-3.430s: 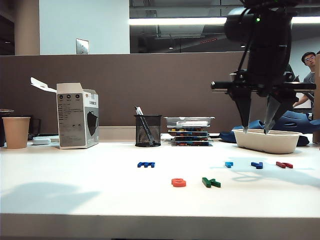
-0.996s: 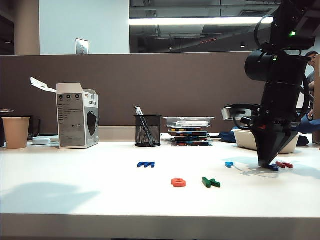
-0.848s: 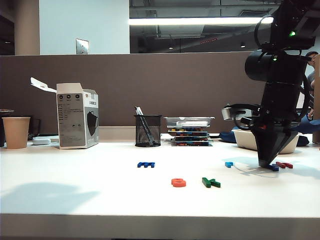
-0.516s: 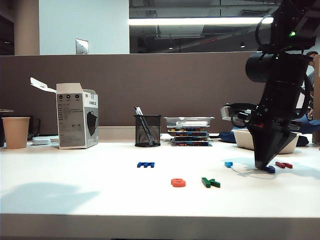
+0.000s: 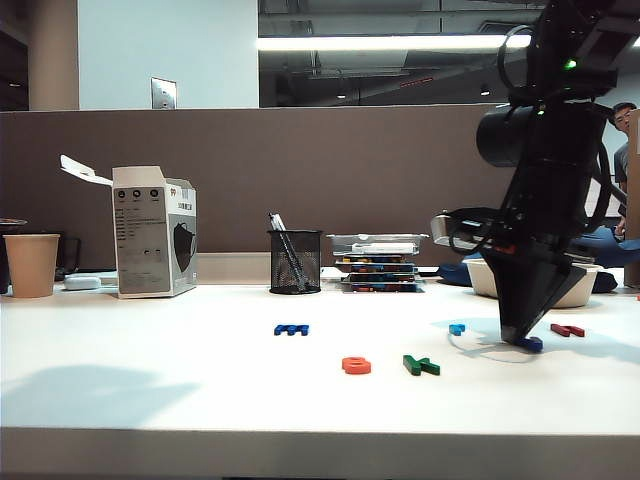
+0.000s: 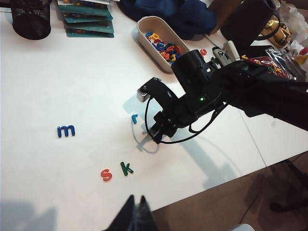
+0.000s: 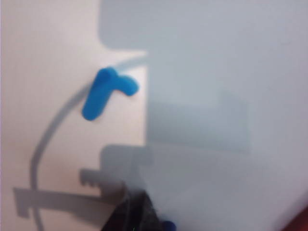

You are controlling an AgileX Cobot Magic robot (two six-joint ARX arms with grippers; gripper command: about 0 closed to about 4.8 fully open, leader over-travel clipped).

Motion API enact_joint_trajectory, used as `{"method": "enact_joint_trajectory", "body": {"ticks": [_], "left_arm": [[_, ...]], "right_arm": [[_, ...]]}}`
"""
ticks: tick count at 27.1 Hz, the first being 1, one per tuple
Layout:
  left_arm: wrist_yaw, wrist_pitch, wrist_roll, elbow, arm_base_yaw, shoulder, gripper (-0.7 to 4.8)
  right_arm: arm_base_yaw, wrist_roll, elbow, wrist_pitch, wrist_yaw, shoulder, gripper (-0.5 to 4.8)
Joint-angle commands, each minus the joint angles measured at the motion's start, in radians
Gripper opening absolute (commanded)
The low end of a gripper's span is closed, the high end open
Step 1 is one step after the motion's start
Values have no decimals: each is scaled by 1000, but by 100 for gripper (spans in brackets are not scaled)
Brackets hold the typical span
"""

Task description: Select the appropriate letters from the row of letter magnets placed on the table to arrange into the word "sky".

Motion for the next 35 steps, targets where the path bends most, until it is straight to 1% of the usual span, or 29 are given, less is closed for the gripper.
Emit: {"method": "enact_joint_trajectory", "body": {"ticks": [1, 7, 20, 28, 35], "left_arm": [[-5, 5, -2, 2, 1, -2, -5], [-5, 5, -2, 2, 1, -2, -5], [-5, 5, -2, 2, 1, -2, -5], [-5, 5, -2, 2, 1, -2, -5], [-6, 6, -2, 2, 1, -2, -5]], "right_arm": [[16, 40, -14, -4, -16, 2, -3], [56, 68, -80, 9, -19, -2, -3], [150, 124, -83, 8, -20, -3, -3], [164, 126, -87, -40, -14, -16, -3], [163, 126, -149, 3, -14, -64, -3]]}}
